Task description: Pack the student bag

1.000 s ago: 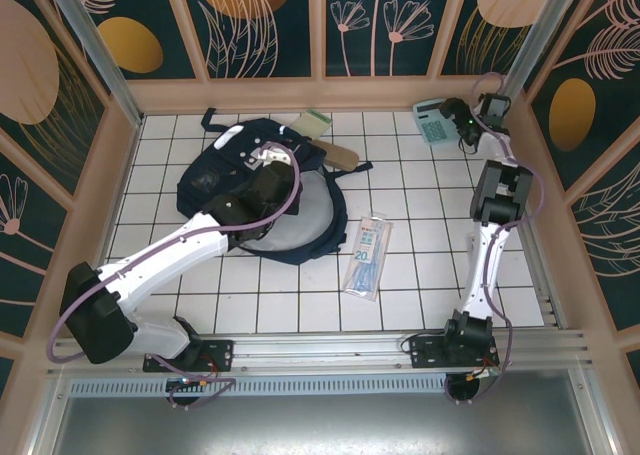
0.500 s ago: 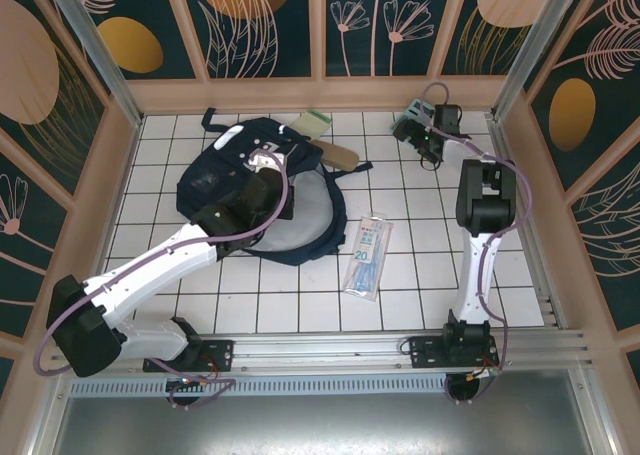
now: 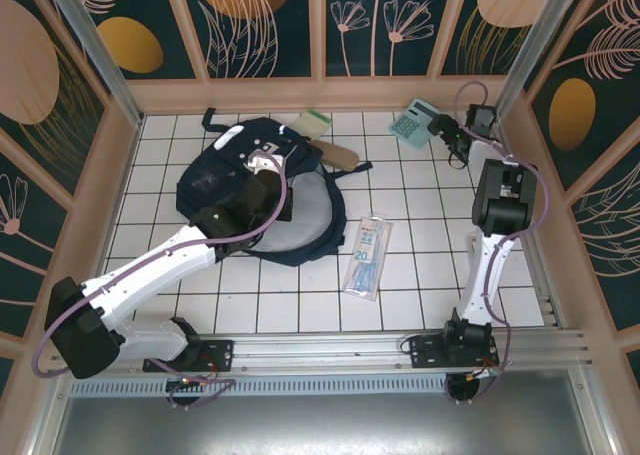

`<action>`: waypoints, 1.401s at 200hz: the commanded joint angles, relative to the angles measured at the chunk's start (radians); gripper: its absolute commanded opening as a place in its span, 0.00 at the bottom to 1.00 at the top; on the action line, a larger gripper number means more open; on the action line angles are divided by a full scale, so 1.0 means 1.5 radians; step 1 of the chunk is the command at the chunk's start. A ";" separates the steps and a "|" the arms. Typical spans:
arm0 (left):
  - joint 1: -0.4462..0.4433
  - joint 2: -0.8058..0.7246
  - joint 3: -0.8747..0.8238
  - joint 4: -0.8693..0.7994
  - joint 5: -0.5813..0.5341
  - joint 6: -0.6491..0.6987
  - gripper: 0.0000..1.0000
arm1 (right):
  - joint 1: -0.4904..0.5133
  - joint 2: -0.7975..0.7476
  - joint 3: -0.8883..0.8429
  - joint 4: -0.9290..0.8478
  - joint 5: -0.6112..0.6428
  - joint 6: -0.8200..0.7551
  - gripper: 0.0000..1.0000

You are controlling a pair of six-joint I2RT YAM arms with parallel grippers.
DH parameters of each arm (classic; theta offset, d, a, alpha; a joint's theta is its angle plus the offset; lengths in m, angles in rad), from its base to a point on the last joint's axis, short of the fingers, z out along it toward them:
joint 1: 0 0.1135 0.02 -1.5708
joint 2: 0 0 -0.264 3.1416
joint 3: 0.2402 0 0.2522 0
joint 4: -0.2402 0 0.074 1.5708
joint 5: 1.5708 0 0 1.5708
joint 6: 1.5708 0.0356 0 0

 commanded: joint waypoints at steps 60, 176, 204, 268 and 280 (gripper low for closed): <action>0.005 0.039 0.044 0.006 -0.015 -0.001 0.00 | -0.008 0.087 0.102 0.120 -0.024 0.026 0.99; 0.005 0.070 0.067 -0.003 -0.024 0.000 0.00 | -0.006 0.235 0.339 0.022 -0.188 -0.014 0.97; 0.004 0.066 0.062 0.003 -0.019 0.002 0.00 | 0.002 0.199 0.288 0.014 -0.178 -0.049 0.84; 0.005 0.050 0.043 0.012 -0.015 0.000 0.00 | -0.002 0.126 0.166 0.080 -0.197 -0.049 0.69; 0.004 0.048 0.040 0.013 -0.017 0.000 0.00 | -0.006 0.124 0.161 0.086 -0.215 -0.045 0.64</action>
